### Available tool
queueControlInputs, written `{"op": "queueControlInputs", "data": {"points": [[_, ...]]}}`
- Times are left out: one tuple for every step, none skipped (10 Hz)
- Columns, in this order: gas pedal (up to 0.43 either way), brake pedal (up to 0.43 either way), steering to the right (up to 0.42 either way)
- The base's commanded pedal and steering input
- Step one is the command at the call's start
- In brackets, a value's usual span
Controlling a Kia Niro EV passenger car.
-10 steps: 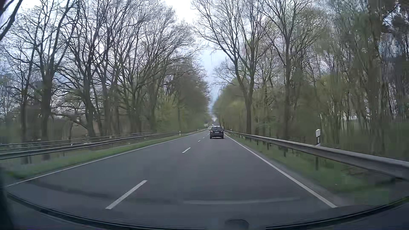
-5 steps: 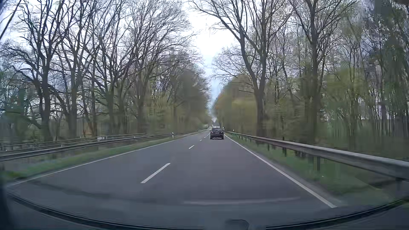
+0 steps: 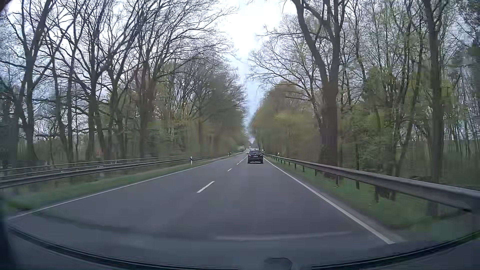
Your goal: Follow the waypoints while adhering to traffic rules and regulations
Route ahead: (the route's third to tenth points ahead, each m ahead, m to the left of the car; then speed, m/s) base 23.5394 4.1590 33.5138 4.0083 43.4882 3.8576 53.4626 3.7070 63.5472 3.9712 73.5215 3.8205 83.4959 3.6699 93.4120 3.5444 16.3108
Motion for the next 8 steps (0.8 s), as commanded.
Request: {"op": "queueControlInputs", "data": {"points": [[0.138, 0.000, -0.003], [0.138, 0.006, -0.003], [0.138, 0.000, -0.003], [0.138, 0.000, -0.003], [0.138, 0.006, -0.003], [0.138, 0.006, -0.003], [0.138, 0.006, -0.002], [0.138, 0.006, -0.003]]}}
